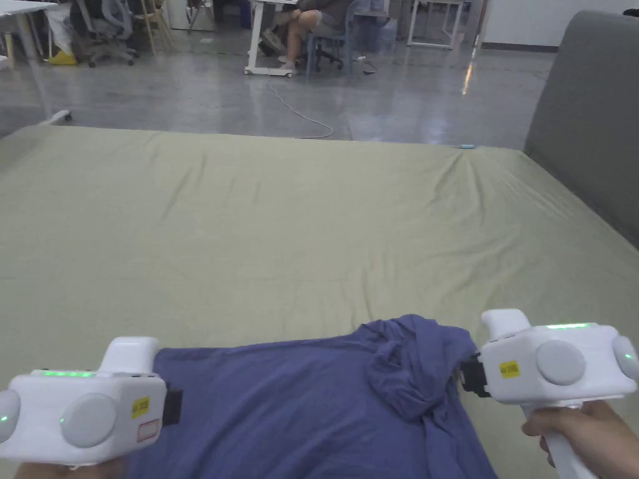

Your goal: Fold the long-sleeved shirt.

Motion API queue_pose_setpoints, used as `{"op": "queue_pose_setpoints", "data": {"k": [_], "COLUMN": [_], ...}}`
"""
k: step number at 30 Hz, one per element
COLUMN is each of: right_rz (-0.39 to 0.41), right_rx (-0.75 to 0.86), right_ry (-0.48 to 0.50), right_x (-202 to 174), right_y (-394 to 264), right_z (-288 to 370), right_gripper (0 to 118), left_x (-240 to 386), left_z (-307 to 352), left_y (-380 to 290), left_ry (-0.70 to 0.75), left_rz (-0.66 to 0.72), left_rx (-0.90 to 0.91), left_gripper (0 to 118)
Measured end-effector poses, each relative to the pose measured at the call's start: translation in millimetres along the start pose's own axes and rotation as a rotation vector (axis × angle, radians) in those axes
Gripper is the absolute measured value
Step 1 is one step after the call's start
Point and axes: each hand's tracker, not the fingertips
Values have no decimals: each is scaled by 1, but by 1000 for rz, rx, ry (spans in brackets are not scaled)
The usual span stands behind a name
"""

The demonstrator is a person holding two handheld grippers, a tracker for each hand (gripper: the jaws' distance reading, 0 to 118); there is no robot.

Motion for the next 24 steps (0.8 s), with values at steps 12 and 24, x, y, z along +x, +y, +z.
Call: {"op": "queue_pose_setpoints", "data": {"k": [12,24], "right_rz": [21,10], "right_rx": [-24,-18], "right_ry": [53,-59], "right_x": [-8,28], "right_y": [-2,103], "right_z": [-8,-76], "right_gripper": [0,0], "left_x": [-71,-44], "left_z": [-141,-135], "left_y": [82,93], "left_ry": [192,155], "left_rz": [163,36], "left_rx": [-106,-132], "left_gripper": [104,0]}}
